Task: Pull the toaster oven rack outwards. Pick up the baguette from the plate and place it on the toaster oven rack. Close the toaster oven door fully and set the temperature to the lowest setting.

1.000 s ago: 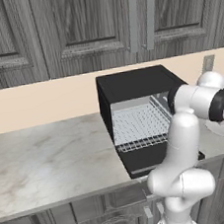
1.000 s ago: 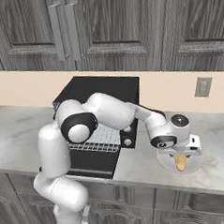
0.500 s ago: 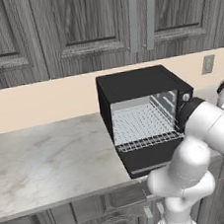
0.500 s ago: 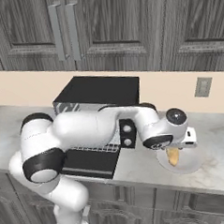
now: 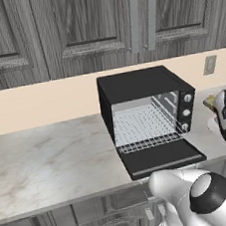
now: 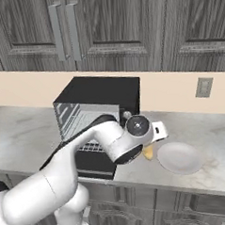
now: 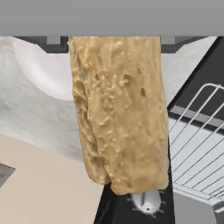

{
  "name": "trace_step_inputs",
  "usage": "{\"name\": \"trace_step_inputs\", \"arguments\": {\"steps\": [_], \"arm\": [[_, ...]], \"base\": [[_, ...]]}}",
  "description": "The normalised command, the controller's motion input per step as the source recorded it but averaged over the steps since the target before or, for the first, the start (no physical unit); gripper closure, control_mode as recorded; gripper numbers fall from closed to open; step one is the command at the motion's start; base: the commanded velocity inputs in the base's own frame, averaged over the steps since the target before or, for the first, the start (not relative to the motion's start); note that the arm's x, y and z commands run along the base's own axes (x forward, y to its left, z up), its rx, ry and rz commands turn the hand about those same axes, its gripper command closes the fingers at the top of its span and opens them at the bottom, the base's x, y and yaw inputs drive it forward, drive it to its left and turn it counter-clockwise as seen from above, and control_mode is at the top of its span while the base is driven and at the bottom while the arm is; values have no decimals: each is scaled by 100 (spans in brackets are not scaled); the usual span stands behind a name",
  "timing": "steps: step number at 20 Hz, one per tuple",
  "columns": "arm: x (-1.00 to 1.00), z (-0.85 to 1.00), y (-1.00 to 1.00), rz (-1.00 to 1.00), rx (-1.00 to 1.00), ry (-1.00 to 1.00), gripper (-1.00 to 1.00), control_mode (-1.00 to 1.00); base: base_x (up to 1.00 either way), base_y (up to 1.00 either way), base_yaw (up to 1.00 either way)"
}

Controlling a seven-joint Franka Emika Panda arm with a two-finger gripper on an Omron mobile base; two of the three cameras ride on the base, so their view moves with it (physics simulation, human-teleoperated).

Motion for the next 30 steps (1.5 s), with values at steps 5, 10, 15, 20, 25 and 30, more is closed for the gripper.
{"name": "trace_step_inputs", "arguments": {"steps": [5,10,15,20,25,30], "arm": [[-1,43,100,24,-15,-5,100,-100],[0,55,83,21,-10,22,100,-100],[5,44,57,19,-3,46,100,-100],[7,9,27,14,0,43,100,-100],[1,-13,2,11,0,5,100,-100],[4,-26,11,12,0,-2,100,-100]], "base": [[0,0,0],[0,0,0],[0,0,0],[0,0,0],[0,0,0],[0,0,0]]}}
